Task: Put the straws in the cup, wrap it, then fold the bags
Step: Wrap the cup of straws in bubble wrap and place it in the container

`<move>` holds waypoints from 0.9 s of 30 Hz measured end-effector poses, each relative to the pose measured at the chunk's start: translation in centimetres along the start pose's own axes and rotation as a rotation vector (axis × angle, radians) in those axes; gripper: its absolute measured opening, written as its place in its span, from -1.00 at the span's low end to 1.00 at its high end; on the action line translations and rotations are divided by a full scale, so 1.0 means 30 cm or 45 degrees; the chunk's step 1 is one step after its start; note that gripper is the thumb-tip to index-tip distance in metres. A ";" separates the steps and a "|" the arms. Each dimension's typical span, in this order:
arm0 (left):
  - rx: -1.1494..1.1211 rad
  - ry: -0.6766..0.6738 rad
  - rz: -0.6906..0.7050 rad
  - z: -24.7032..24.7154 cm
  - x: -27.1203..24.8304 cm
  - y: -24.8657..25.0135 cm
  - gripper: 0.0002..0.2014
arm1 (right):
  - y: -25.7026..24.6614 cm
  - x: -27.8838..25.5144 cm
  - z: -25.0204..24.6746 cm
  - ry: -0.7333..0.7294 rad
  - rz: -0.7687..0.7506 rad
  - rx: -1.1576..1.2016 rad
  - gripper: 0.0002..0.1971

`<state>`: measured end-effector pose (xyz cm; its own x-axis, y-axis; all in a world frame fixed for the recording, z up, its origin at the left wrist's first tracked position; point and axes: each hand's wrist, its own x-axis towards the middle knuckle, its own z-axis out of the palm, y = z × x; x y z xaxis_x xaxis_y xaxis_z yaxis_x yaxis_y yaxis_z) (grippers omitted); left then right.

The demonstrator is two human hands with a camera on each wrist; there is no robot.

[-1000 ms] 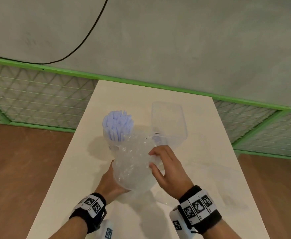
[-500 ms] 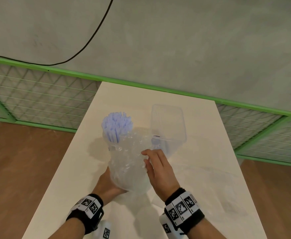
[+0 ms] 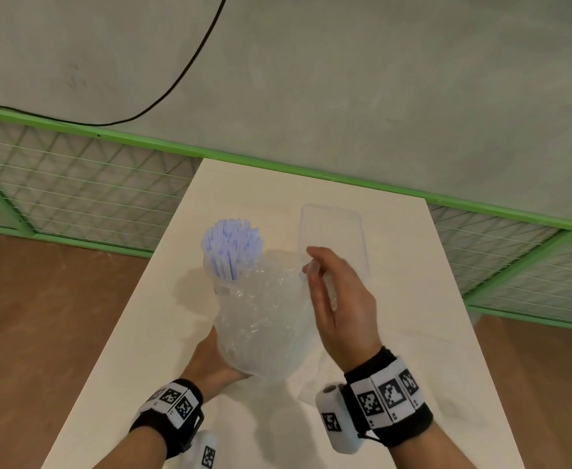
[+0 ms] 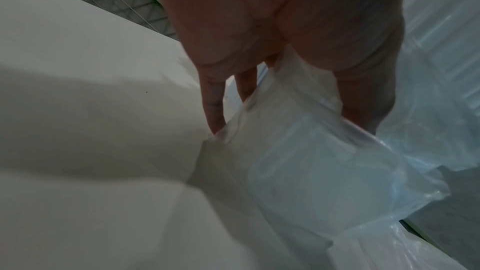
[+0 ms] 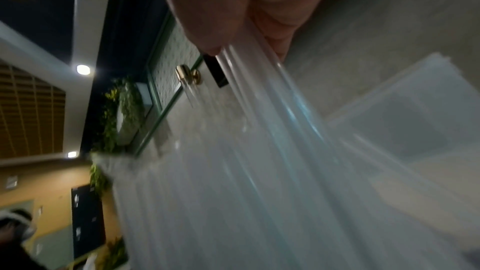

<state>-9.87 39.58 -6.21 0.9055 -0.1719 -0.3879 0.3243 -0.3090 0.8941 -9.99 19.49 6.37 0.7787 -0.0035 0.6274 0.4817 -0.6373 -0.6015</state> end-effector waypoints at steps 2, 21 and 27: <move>-0.005 -0.001 -0.006 0.002 0.006 -0.008 0.19 | 0.000 0.035 -0.015 0.055 -0.044 -0.022 -0.74; 0.013 0.011 0.032 0.007 0.023 -0.027 0.06 | -0.010 0.382 -0.284 0.469 -0.001 0.407 -0.75; 0.102 0.038 0.034 0.020 0.034 -0.031 -0.07 | 0.007 0.569 -0.372 0.516 -0.190 0.347 -0.78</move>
<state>-9.42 39.15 -7.57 0.9218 -0.1534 -0.3560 0.2780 -0.3786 0.8828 -1.09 10.69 22.47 0.5009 -0.2610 0.8253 0.7053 -0.4297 -0.5639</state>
